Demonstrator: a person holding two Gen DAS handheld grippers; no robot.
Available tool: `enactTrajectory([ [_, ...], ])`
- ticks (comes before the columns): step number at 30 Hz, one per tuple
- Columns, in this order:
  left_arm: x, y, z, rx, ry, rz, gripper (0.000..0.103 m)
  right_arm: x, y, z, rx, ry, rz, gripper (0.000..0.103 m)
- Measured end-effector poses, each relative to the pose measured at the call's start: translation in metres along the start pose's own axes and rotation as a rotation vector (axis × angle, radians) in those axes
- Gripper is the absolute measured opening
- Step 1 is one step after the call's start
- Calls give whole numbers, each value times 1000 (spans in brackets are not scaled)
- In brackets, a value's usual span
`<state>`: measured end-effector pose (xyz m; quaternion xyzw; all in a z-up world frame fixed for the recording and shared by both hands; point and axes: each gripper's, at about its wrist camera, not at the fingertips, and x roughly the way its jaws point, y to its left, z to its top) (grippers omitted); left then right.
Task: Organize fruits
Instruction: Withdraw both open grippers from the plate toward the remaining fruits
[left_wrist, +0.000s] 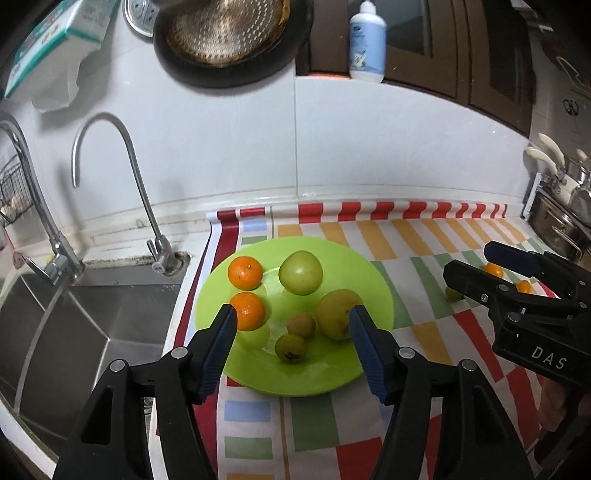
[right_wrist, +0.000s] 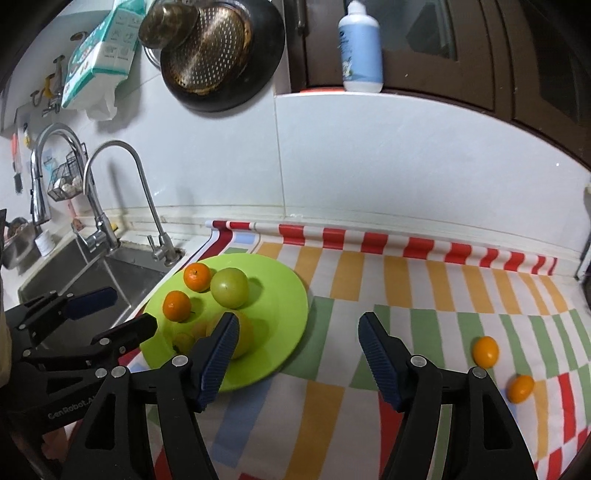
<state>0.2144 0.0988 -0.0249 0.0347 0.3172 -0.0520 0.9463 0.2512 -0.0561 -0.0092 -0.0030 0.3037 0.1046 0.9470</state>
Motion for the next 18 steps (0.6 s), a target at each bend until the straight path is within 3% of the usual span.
enactTrajectory([
  [18,-59,-38,-8,64,-91,-48,72,-80,-19,-29,68,-63,-112,68],
])
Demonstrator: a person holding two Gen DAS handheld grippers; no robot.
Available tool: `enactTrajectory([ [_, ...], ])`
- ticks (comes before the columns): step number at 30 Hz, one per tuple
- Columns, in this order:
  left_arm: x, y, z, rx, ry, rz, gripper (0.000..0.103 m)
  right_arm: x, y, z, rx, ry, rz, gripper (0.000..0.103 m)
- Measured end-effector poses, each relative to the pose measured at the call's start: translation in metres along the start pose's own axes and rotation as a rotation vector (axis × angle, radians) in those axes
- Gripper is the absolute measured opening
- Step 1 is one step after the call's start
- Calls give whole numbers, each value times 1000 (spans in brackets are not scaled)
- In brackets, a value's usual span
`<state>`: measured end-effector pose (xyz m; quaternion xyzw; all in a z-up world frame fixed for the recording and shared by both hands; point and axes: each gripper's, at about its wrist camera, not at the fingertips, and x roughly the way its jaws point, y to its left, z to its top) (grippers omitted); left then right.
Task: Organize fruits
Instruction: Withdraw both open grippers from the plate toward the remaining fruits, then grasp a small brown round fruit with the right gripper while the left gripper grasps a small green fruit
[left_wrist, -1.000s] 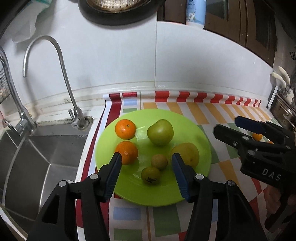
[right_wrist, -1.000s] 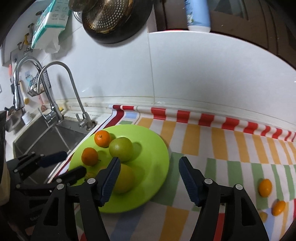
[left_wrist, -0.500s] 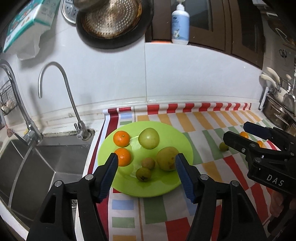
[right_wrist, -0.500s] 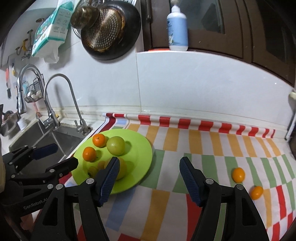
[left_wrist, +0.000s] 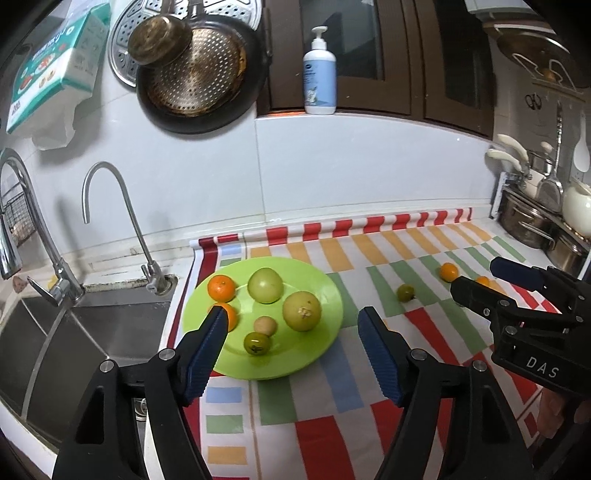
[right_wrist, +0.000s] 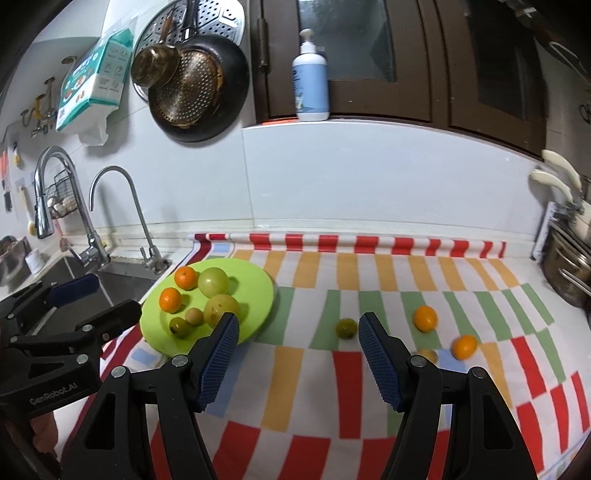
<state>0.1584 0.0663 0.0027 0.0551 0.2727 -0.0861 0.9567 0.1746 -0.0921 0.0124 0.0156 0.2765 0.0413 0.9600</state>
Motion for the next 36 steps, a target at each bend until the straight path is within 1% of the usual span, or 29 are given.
enactTrajectory([
  [10,-13,-25,1,32,-17,-49,73,-26,-16,-12,22,-9,-53,68],
  [20,-8,-47,7,60,-23,-94,74,-41,-36,-16,49,-21,-99,68],
  [29,7,-63,17,98,-26,-124,75,-37,-55,-15,81,-19,-134,68],
  [36,30,-72,24,132,-17,-152,74,-22,-70,-14,112,-4,-164,68],
])
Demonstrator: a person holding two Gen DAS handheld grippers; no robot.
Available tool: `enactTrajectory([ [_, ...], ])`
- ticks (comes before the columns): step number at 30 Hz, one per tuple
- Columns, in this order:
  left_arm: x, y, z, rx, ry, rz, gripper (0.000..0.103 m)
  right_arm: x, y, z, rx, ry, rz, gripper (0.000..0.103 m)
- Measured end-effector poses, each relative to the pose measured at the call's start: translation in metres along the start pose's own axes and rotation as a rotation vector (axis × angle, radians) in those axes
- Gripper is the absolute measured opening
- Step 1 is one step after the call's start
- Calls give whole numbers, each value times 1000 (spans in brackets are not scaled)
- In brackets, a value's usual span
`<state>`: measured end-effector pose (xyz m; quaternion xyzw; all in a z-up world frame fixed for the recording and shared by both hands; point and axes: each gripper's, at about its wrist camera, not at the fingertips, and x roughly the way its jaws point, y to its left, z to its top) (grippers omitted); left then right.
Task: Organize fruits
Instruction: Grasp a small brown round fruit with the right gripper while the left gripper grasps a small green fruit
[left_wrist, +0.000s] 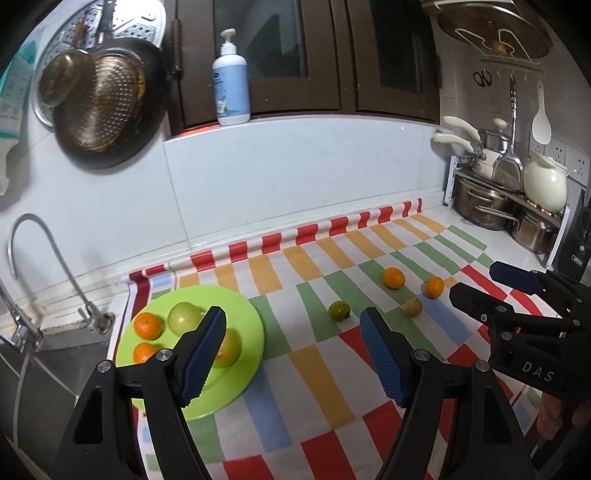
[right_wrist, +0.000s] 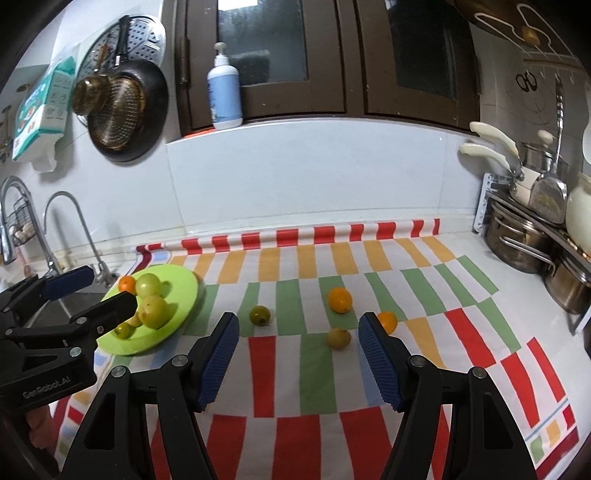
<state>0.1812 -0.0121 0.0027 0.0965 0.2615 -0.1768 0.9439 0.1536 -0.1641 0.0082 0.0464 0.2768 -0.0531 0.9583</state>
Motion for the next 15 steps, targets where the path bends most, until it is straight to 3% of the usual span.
enactTrajectory([
  [15,69,-9,-3,43,88,-74,74,56,-22,-7,48,100,-26,68],
])
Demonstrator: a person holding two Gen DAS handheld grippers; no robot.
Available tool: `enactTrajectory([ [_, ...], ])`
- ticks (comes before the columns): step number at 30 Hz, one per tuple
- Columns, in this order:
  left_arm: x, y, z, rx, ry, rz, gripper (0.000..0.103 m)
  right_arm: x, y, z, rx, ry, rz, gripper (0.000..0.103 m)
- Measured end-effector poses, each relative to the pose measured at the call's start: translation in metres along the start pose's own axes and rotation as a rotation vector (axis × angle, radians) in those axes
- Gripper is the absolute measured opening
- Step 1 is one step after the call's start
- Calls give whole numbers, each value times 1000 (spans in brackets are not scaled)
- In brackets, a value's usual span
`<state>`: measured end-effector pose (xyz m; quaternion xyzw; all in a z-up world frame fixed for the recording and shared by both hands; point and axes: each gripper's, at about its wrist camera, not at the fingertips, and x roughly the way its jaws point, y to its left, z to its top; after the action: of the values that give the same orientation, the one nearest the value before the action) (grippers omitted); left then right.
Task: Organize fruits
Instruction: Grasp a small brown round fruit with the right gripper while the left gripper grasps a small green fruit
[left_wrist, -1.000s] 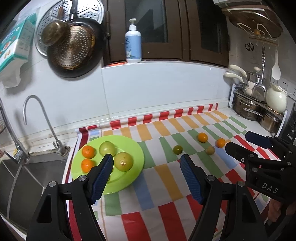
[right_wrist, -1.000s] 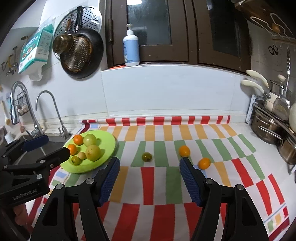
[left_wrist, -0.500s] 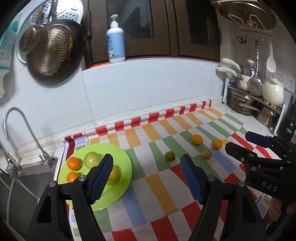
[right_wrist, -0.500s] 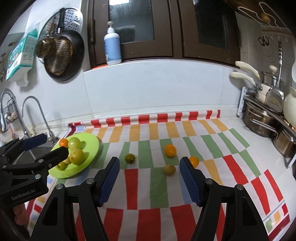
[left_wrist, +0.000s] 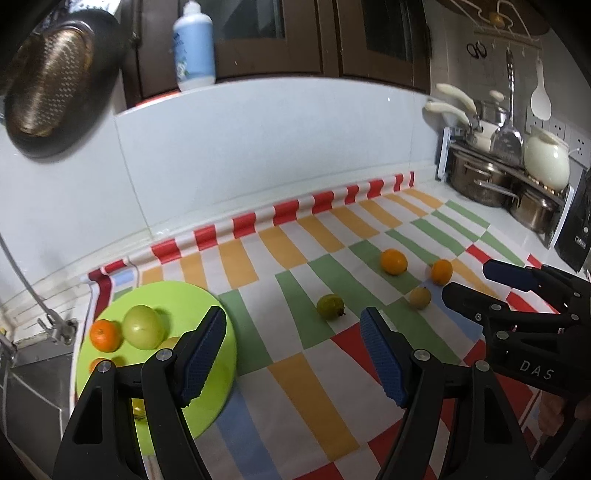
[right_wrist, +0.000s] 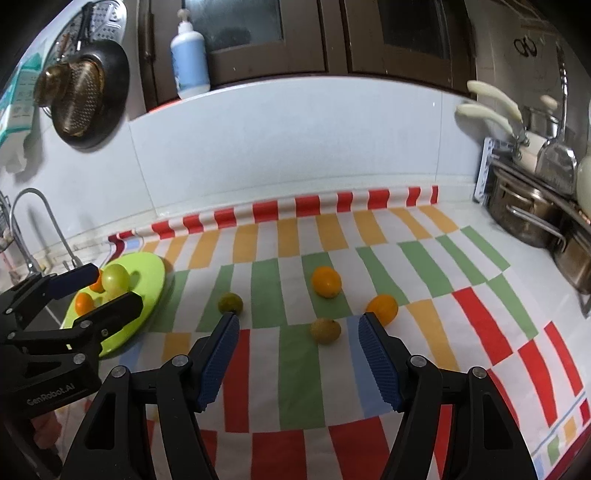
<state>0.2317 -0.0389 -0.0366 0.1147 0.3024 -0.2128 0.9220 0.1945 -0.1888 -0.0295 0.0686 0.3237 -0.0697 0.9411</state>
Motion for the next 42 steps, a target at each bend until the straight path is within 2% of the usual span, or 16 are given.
enactTrajectory([
  [16,71,-9,-1,47,110,-69,74,52,-15,-10,43,103,-7,67],
  [21,88,-11,1,52,127,-85,73,66,-17,-11,46,126,-2,63],
  [25,101,-15,3,61,141,-97,66,74,-20,-11,56,141,3,62],
  [27,106,-16,4,61,148,-106,61,79,-21,-11,61,153,12,56],
  [34,121,-19,4,54,175,-126,49,89,-25,-12,73,175,27,49],
  [37,125,-19,3,46,192,-141,39,92,-24,-12,70,178,30,46],
  [42,127,-20,2,46,202,-151,29,95,-22,-12,60,188,30,33],
])
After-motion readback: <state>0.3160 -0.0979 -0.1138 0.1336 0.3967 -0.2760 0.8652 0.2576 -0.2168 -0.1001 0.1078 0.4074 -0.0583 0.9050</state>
